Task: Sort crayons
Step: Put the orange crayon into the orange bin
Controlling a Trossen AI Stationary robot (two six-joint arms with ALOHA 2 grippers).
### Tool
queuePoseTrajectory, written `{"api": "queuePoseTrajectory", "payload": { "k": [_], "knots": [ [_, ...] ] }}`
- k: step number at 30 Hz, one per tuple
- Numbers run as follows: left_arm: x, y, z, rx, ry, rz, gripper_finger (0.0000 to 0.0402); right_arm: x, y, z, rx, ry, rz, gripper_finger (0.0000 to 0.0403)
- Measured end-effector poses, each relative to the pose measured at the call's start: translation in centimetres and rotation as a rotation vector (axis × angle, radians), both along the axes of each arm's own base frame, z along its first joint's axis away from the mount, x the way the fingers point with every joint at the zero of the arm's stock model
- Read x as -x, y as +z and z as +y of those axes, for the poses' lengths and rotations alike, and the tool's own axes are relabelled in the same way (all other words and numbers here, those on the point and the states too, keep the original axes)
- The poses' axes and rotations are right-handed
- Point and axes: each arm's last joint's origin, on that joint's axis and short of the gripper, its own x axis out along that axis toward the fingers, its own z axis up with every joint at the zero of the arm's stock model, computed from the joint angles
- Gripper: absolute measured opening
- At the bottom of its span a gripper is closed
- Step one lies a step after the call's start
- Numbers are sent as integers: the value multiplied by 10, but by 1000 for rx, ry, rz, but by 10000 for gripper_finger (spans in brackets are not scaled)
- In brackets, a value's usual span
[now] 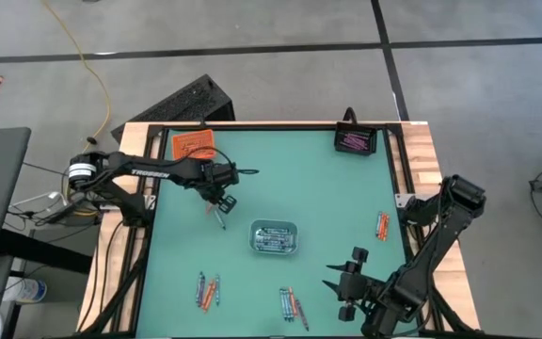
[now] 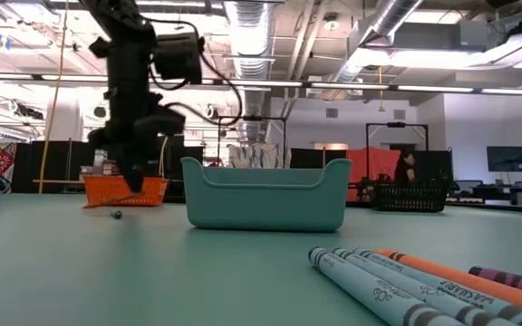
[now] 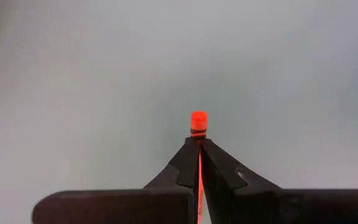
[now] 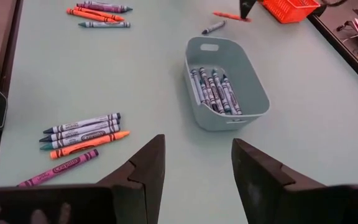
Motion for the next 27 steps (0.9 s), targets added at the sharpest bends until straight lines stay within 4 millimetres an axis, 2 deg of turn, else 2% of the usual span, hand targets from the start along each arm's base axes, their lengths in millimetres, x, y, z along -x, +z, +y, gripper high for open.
{"api": "queuePoseTrajectory", "payload": {
  "k": [11,15,18,21,23,27],
  "knots": [
    [-22,76,5,-260,-226,42,0,-7,1,-6,9,-37,-21,177],
    [-22,93,9,-331,-290,91,0,-7,1,-7,8,-40,-21,177],
    [-20,88,10,-186,-379,54,0,-9,1,-8,8,-47,-21,177],
    [-21,67,8,-10,-569,47,0,-12,1,-10,10,-55,-19,177],
    [-18,49,5,16,-665,131,0,-13,1,-12,10,-61,-19,177],
    [-22,24,4,-50,-657,263,1,-13,0,-12,9,-60,-17,177]
  ]
}}
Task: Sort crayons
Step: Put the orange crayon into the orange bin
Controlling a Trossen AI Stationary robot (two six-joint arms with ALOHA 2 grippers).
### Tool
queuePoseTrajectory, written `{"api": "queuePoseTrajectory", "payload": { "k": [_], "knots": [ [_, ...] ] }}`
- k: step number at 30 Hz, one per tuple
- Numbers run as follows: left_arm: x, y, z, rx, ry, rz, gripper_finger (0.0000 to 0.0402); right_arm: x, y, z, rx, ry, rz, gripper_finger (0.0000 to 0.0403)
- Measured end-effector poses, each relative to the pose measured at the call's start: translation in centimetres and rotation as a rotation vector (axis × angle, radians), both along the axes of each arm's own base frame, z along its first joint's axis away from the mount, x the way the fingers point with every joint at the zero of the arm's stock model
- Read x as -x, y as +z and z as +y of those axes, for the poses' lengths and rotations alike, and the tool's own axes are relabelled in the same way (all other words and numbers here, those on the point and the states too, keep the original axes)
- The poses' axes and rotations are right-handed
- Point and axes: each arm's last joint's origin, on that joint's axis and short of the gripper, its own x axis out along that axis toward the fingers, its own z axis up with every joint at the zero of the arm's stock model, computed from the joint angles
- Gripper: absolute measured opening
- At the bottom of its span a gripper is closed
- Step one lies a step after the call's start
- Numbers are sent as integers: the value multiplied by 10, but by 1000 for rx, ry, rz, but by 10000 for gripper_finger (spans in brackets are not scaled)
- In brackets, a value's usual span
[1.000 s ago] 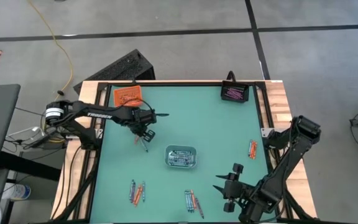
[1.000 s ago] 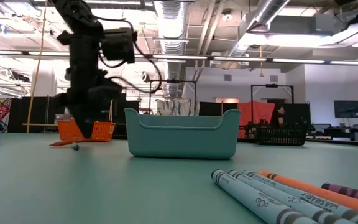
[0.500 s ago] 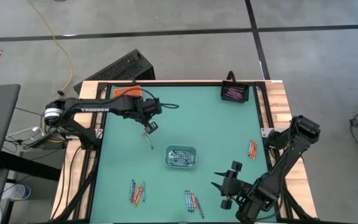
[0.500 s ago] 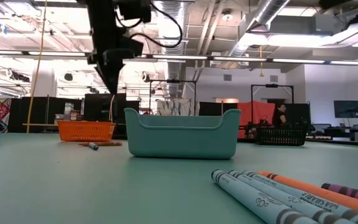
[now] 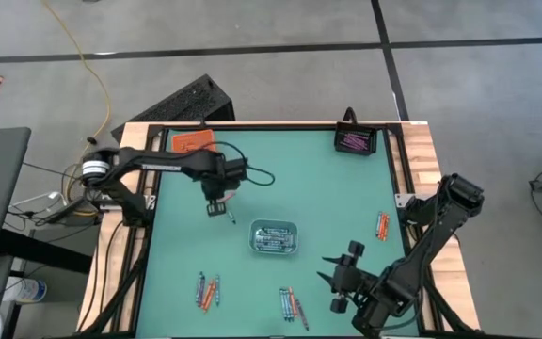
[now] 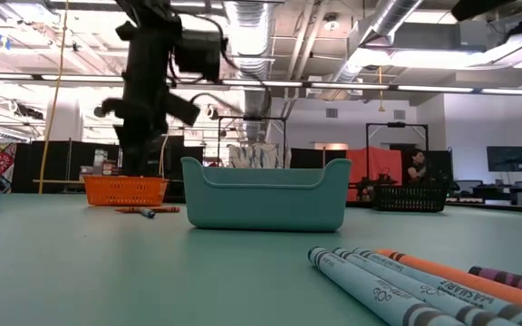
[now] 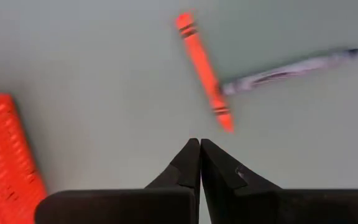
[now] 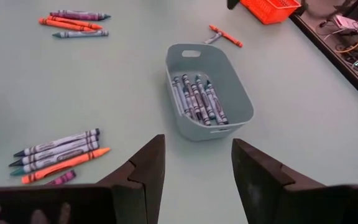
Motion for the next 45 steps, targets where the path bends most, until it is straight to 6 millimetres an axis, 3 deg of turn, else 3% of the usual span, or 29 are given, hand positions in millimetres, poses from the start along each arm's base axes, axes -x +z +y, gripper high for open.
{"api": "queuePoseTrajectory", "payload": {
  "k": [7,19,27,33,45],
  "knots": [
    [-16,-16,-4,-70,-5,-152,41,0,0,1,-3,3,-1,177],
    [-20,-17,10,-50,87,-228,123,0,0,1,-11,4,-7,177],
    [-25,-39,12,-52,123,-176,123,1,1,4,-27,10,-19,177],
    [-25,-41,16,-75,137,-175,123,4,1,8,-33,24,-22,177],
    [-7,-60,22,-9,169,-150,116,4,2,8,-33,25,-25,177]
  ]
}}
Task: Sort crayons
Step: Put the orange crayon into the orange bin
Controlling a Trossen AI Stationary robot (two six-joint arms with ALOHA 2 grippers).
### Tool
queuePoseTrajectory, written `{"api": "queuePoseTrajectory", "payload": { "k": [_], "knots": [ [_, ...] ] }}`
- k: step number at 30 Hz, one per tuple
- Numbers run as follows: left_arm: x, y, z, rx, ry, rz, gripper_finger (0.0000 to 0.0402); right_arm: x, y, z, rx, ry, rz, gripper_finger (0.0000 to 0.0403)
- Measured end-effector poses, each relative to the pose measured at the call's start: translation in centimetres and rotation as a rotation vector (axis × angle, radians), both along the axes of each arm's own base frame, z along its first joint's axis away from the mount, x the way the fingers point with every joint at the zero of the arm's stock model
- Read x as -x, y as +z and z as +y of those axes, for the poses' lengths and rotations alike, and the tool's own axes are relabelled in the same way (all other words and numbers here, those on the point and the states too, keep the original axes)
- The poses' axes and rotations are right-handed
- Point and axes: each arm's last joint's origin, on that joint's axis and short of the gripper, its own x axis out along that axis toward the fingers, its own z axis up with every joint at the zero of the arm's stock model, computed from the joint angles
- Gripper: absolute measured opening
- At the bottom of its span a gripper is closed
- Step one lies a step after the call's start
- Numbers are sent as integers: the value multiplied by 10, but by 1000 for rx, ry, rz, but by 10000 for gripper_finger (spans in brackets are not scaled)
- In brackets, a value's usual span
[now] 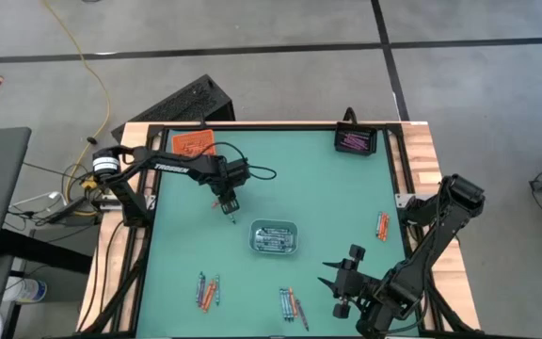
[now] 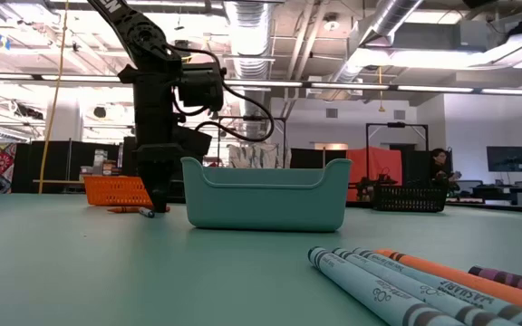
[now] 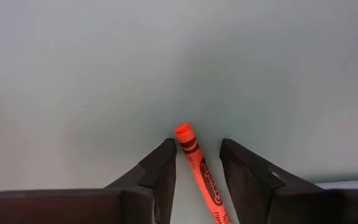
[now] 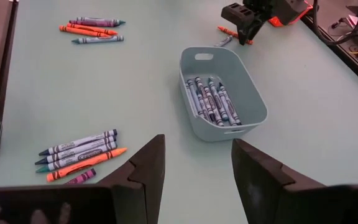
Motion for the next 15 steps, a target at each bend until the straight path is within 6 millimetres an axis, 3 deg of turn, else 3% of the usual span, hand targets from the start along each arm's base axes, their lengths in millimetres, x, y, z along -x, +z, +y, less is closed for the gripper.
{"api": "queuePoseTrajectory", "payload": {
  "k": [8,15],
  "knots": [
    [-2,-1,0,-7,-53,-16,15,-1,0,-1,1,-3,-1,177],
    [-1,-1,0,-20,-82,-4,4,-2,0,-1,1,-7,-2,177]
  ]
}}
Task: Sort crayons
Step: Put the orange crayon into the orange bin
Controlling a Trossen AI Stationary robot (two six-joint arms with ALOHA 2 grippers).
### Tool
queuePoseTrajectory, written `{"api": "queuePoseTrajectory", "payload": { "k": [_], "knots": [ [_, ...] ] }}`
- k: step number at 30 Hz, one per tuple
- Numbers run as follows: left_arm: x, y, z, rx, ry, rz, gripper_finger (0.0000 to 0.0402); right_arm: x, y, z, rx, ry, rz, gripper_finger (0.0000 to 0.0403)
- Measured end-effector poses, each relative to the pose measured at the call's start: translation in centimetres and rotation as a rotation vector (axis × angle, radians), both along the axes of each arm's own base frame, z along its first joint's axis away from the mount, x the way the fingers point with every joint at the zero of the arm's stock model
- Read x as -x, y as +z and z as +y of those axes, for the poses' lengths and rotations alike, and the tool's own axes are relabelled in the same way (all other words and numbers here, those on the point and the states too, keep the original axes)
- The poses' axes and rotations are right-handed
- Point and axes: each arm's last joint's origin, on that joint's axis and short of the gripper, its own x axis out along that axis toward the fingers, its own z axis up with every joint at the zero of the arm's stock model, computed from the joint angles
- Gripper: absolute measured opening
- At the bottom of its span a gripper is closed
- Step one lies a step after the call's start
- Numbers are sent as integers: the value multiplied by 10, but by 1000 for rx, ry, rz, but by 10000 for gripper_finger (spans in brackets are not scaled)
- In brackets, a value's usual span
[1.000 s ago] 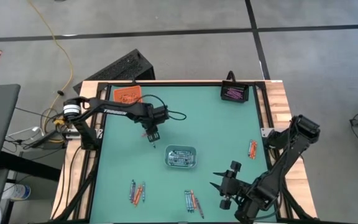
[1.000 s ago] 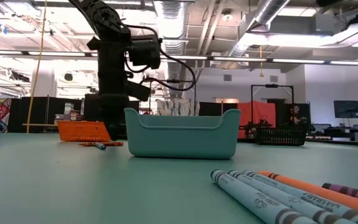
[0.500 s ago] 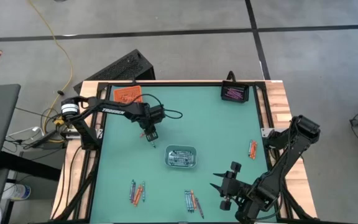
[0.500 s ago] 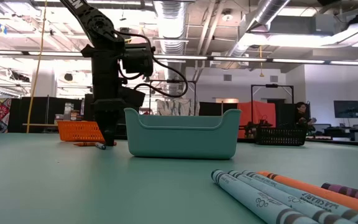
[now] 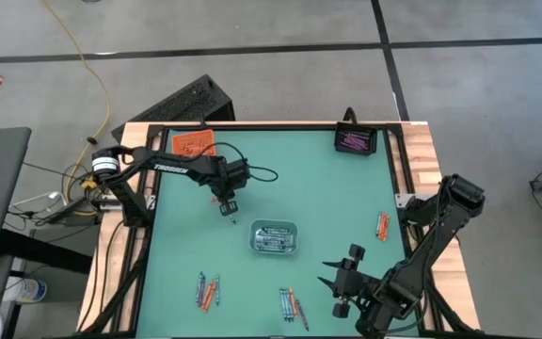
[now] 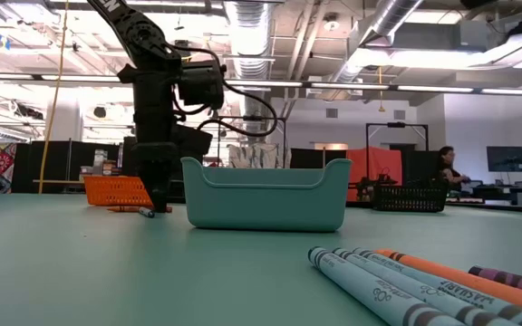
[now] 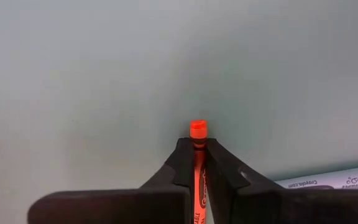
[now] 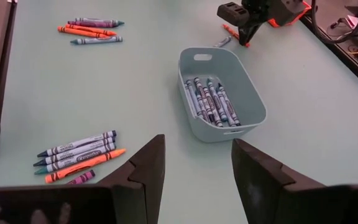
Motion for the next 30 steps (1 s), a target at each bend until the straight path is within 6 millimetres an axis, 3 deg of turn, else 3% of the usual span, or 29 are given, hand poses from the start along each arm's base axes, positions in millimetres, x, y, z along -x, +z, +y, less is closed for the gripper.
{"api": "queuePoseTrajectory", "payload": {
  "k": [7,22,30],
  "knots": [
    [-3,9,1,-49,-44,76,1,-2,0,-2,1,-9,0,177],
    [-16,53,-2,-309,-218,266,0,-2,0,-2,5,-8,6,177],
    [-10,58,19,-484,-305,405,0,-1,-1,-3,10,-9,11,177]
  ]
}}
